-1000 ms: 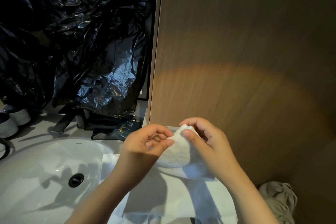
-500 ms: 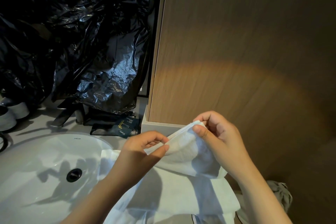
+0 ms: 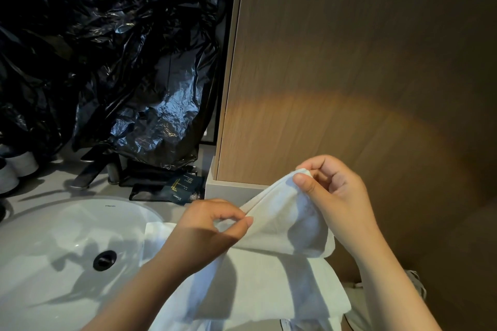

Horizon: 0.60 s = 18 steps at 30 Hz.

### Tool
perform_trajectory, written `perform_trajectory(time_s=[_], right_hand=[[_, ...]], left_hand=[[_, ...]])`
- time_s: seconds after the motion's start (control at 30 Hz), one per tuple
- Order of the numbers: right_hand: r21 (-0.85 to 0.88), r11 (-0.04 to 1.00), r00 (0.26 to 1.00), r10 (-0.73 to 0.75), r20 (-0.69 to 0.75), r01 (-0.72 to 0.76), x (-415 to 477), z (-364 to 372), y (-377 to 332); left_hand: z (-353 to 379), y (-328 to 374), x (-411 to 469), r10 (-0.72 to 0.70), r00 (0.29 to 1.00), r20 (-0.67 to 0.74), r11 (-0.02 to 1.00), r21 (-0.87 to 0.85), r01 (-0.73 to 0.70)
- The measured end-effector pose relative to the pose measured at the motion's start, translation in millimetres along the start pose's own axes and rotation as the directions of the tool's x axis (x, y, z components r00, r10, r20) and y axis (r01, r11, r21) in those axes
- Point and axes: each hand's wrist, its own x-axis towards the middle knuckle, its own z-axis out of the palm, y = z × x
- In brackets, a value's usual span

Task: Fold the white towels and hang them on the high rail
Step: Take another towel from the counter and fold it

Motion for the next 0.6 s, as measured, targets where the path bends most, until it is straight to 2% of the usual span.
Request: perform_trajectory(time_s=[0.1, 0.23, 0.33, 0.6], right_hand=[[-0.046, 0.997, 0.996, -0.061, -0.07, 0.058, 3.4, -6.5, -2.2], [-0.138, 0.981, 0.975, -0.161, -0.156, 0.14, 10.6, -16.5, -3.9], [-0.181, 0.964, 0.954, -0.23, -0.192, 0.196, 18.2, -22.7, -6.5], [-0.254, 0.923, 0.888, -0.359, -0.289, 0.29, 42.5, -40.9, -22.2]], left_hand=[[-1.8, -8.9, 1.9, 0.003, 0.999, 0.049, 0.995, 0.097, -0.008], [-7.7, -20.8, 3.4, -0.074, 0.992, 0.102, 0.984, 0.168, 0.056], [-14.5, -24.8, 6.9, -0.106, 0.99, 0.092, 0.98, 0.176, 0.089], [-37.3, -29.5, 27.1, -0.068, 0.997, 0.034, 0.975, 0.215, 0.059]])
